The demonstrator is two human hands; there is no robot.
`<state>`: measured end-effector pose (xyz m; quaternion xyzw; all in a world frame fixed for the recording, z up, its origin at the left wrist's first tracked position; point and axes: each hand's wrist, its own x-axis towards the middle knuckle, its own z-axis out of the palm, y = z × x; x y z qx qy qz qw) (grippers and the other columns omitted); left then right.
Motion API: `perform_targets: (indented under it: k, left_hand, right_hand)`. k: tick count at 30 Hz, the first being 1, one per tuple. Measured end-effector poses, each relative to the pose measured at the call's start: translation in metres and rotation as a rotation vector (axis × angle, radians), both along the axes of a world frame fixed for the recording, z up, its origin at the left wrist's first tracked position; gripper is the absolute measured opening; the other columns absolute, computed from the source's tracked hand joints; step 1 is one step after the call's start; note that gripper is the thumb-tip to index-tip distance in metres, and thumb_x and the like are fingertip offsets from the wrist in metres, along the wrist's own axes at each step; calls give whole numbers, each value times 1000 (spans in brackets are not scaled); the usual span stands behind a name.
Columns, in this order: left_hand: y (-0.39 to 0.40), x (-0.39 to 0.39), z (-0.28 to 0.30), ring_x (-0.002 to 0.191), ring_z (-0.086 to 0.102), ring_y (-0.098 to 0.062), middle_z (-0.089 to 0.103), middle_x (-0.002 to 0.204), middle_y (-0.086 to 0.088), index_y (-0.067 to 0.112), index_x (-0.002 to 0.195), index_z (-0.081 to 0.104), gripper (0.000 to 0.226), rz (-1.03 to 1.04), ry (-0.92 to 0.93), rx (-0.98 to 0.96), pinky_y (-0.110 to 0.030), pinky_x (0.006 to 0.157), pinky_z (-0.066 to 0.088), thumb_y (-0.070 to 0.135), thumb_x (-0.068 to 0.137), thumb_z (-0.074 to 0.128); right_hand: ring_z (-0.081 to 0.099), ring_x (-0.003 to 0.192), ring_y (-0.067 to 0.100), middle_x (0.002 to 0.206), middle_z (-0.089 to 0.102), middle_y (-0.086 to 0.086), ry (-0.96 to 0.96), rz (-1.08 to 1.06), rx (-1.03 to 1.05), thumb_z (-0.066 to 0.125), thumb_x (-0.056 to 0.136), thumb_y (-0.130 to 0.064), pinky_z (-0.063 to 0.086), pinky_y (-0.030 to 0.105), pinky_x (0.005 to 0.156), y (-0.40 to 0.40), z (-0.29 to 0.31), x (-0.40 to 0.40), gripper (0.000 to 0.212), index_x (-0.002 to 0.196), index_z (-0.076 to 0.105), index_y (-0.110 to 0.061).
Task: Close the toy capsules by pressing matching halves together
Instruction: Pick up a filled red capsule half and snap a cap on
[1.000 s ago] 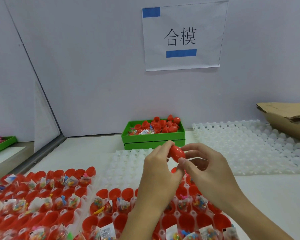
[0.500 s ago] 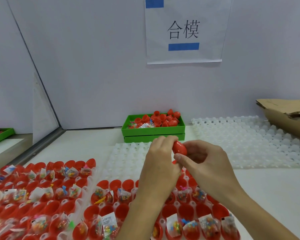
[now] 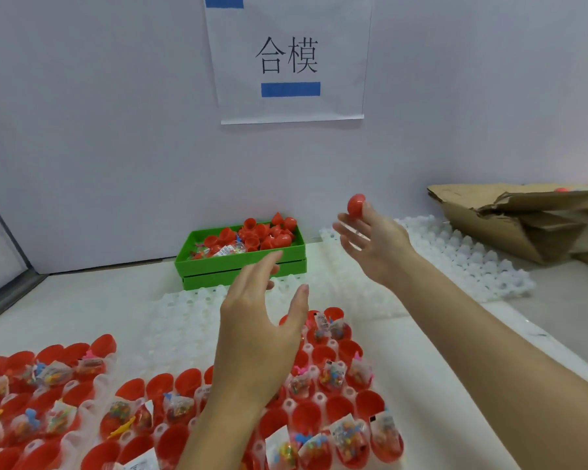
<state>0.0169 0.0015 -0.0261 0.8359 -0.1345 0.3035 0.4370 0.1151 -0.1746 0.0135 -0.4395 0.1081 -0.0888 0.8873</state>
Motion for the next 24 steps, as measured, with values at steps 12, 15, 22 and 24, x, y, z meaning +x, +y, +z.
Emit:
perform_targets:
  k: [12,15,22,24]
  left_hand:
    - [-2,2,-2,109,51,4,56,117,21,31,131,56,50,0,-15,36,-25,94,50,51,86,46]
    - [-2,3,-3,107,47,13,53,107,29,29,126,59,45,-2,-14,59,-11,81,43,46,86,47]
    - [0,6,-4,103,50,10,52,103,31,31,116,65,28,11,-7,98,-8,76,42,30,90,53]
    - [2,7,-4,99,54,7,54,102,30,31,114,66,25,21,29,123,-9,81,43,26,92,56]
  right_hand:
    - [63,68,18,101,65,10,143,-439,202,31,104,-22,47,21,50,-144,21,79,34,81,51,-8]
    - [64,81,16,126,63,6,151,-397,290,23,105,-24,48,18,56,-158,19,81,41,118,56,-5]
    - [64,80,13,120,64,5,76,-390,178,31,100,-17,45,18,60,-146,6,67,40,129,55,-4]
    - [60,76,14,105,63,5,89,-333,48,39,97,-14,44,20,60,-131,-1,59,31,118,60,-5]
